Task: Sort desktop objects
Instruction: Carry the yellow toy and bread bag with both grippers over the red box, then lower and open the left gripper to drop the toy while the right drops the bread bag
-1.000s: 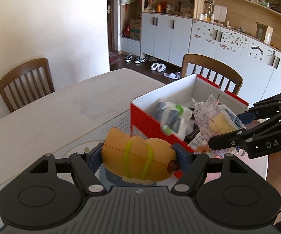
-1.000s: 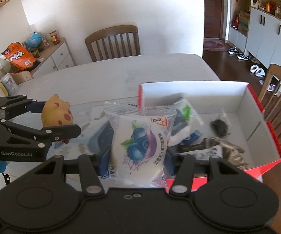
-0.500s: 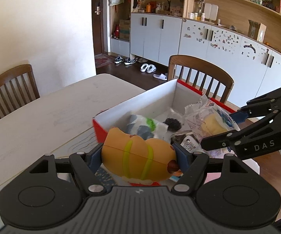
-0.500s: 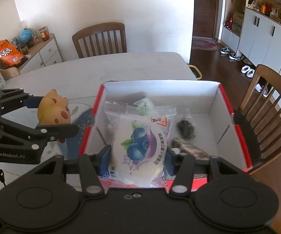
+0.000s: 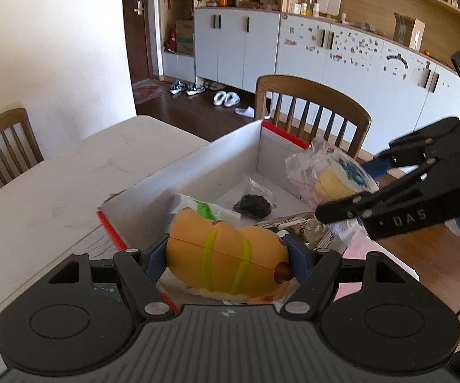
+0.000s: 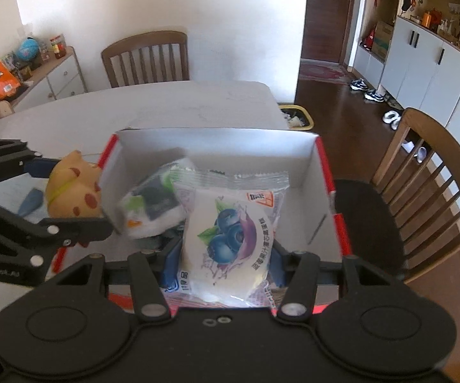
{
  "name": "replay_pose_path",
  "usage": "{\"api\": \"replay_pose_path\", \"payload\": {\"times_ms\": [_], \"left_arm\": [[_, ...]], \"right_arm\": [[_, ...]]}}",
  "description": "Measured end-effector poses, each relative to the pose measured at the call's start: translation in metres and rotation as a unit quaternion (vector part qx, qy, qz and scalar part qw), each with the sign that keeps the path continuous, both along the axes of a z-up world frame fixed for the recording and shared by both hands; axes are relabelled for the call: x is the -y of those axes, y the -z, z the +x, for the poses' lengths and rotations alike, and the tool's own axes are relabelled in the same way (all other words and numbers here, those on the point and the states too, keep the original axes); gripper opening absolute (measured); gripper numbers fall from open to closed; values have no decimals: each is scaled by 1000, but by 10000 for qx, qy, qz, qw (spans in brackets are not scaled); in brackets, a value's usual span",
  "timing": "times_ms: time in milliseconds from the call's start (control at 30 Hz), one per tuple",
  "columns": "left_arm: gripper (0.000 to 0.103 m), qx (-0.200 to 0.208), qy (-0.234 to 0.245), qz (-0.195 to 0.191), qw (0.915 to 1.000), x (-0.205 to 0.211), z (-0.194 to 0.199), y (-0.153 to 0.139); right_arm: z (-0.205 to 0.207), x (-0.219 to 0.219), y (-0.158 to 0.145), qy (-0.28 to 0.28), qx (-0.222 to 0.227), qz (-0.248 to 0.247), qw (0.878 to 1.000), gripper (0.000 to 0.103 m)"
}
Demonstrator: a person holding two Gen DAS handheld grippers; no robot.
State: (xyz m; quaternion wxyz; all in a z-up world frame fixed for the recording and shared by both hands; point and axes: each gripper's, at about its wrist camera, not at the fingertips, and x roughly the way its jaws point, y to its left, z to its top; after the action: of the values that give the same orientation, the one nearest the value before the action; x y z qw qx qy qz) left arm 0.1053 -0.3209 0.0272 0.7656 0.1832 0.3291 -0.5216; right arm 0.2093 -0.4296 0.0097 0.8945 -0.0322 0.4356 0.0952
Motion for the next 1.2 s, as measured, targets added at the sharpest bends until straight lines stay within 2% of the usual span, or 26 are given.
{"api": "replay_pose_path", "payload": {"times_ms": [167, 500, 667, 1200], "left_arm": [[74, -282, 106, 239, 9993, 21, 2, 13], [74, -374, 246, 706, 9965, 55, 1, 37], [74, -535, 208, 858, 9947, 65, 6, 47], [74, -635, 206, 1180, 9908, 78, 16, 70]], "right_arm": [[16, 10, 12, -91, -62, -204, 9997, 54], [39, 16, 37, -286, -161, -472, 9983, 54], [50, 14, 47, -367, -238, -510, 9977, 54], [80, 8, 65, -469, -415, -427, 9971, 54]]}}
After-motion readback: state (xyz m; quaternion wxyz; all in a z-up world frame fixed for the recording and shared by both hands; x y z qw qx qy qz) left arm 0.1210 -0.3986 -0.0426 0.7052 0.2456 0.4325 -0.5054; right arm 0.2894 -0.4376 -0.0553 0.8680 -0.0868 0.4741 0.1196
